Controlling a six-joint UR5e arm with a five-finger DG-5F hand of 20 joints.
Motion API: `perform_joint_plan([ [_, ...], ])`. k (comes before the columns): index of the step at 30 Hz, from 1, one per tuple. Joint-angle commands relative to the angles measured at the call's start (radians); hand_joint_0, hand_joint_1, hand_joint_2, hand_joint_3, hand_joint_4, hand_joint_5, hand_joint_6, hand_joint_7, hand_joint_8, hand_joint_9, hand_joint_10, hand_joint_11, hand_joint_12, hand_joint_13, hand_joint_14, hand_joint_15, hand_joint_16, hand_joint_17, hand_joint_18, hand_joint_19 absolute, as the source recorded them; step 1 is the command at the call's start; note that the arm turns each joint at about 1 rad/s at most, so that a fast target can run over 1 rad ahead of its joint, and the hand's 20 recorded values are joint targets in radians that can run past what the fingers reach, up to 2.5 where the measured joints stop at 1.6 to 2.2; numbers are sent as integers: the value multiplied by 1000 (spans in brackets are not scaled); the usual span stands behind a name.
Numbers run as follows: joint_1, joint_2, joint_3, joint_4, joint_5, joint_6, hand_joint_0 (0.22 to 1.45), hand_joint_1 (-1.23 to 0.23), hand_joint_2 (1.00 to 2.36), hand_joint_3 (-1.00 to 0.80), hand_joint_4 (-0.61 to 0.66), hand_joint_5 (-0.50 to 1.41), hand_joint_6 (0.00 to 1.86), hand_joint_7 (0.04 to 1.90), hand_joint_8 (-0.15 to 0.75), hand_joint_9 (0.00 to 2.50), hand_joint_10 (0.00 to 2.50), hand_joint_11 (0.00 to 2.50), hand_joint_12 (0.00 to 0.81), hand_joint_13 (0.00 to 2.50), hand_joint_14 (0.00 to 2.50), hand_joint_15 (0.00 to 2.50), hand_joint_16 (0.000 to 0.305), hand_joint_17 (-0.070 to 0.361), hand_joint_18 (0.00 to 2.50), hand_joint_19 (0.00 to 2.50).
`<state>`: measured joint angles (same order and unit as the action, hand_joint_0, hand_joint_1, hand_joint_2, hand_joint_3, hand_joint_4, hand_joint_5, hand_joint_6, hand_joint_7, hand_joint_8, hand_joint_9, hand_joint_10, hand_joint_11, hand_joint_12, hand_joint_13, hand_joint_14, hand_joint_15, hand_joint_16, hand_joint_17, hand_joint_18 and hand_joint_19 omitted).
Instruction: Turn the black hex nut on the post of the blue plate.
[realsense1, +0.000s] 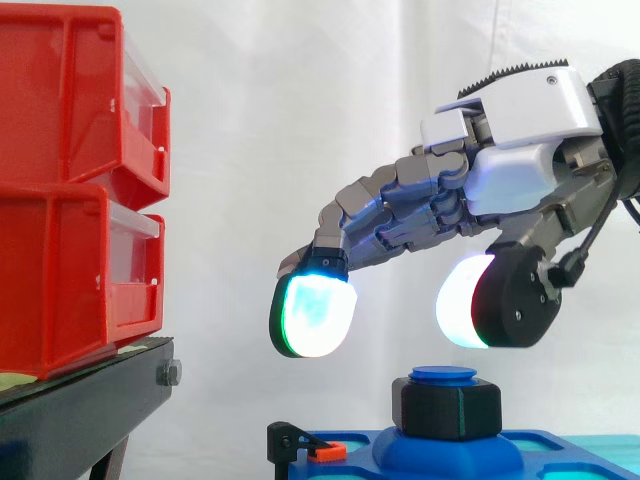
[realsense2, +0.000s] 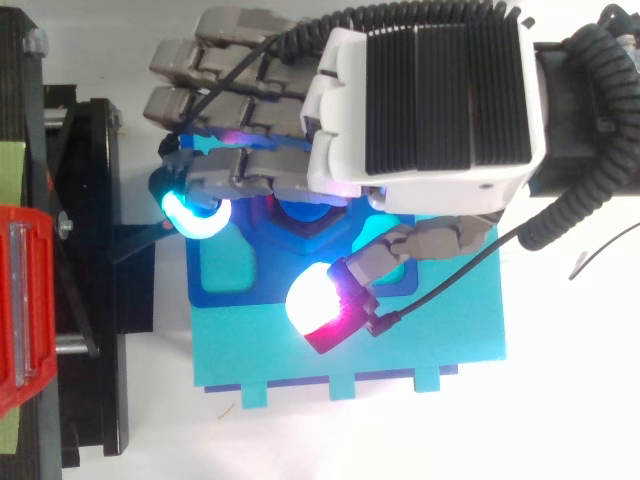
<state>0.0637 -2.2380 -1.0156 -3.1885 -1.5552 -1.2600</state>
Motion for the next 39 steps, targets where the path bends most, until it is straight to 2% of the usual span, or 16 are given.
perform_joint_plan([
  [1, -4, 9, 2, -50, -3, 22, 416, -663, 1000, -500, 148, -265, 502, 760, 240, 153, 0, 0, 394, 100, 0, 23, 64, 145, 0, 42],
  [3, -7, 23, 2, -106, -5, 22, 417, -655, 1000, -500, 149, -265, 502, 761, 240, 150, 0, 0, 395, 99, 0, 22, 64, 144, 0, 36],
  [9, -24, 69, -1, -202, -5, 39, 418, -642, 1000, -500, 151, -262, 502, 760, 240, 150, 0, 0, 394, 95, 0, 21, 64, 145, 0, 43],
  [11, -31, 90, -21, -229, -6, 48, 419, -642, 1000, -500, 151, -262, 502, 761, 239, 150, 0, 0, 393, 95, 0, 22, 64, 145, 0, 44],
  [13, -39, 152, -103, -235, -5, 76, 419, -641, 1000, -500, 153, -262, 502, 763, 242, 151, 0, 0, 394, 95, 1, 25, 64, 145, 0, 44],
  [15, -39, 178, -149, -223, -3, 93, 419, -639, 1000, -500, 154, -261, 502, 761, 243, 155, 0, 0, 394, 95, 0, 26, 64, 145, 0, 44],
  [20, -39, 279, -296, -131, 20, 171, 420, -635, 1000, -500, 159, -259, 502, 762, 243, 156, 0, 0, 393, 93, 1, 26, 64, 144, 0, 44],
  [21, -39, 307, -339, -108, 30, 202, 422, -632, 1000, -500, 159, -258, 502, 761, 243, 155, 0, 0, 392, 92, 0, 25, 64, 144, 0, 44],
  [24, -39, 328, -371, -85, 44, 228, 423, -632, 1000, -500, 159, -258, 502, 758, 244, 158, 0, 0, 392, 93, 1, 23, 64, 144, 0, 46],
  [26, -39, 356, -416, -60, 63, 286, 424, -631, 1000, -500, 159, -258, 502, 761, 244, 158, 0, 0, 391, 92, 0, 25, 64, 144, 0, 46],
  [28, -42, 356, -416, -62, 61, 323, 425, -630, 1000, -500, 160, -257, 502, 758, 244, 158, 0, 0, 391, 92, 0, 26, 64, 144, 0, 45],
  [32, -47, 356, -417, -60, 63, 479, 425, -627, 1000, -500, 163, -255, 502, 762, 243, 158, 0, 0, 390, 91, 0, 26, 64, 144, 0, 52],
  [34, -48, 354, -416, -59, 63, 525, 426, -625, 1000, -500, 165, -254, 502, 762, 242, 157, 0, 0, 389, 89, 0, 28, 64, 143, 0, 46],
  [35, -48, 354, -416, -56, 63, 593, 426, -625, 1000, -500, 164, -254, 502, 763, 243, 157, 0, 0, 389, 89, 0, 25, 64, 143, 0, 46],
  [38, -48, 354, -416, -53, 66, 720, 427, -623, 1000, -500, 164, -254, 502, 763, 243, 158, 0, 0, 389, 88, 0, 24, 64, 143, 0, 46],
  [39, -47, 354, -416, -53, 66, 731, 425, -623, 1000, -500, 164, -254, 502, 761, 244, 159, 0, 0, 391, 88, 0, 25, 64, 144, 0, 46],
])
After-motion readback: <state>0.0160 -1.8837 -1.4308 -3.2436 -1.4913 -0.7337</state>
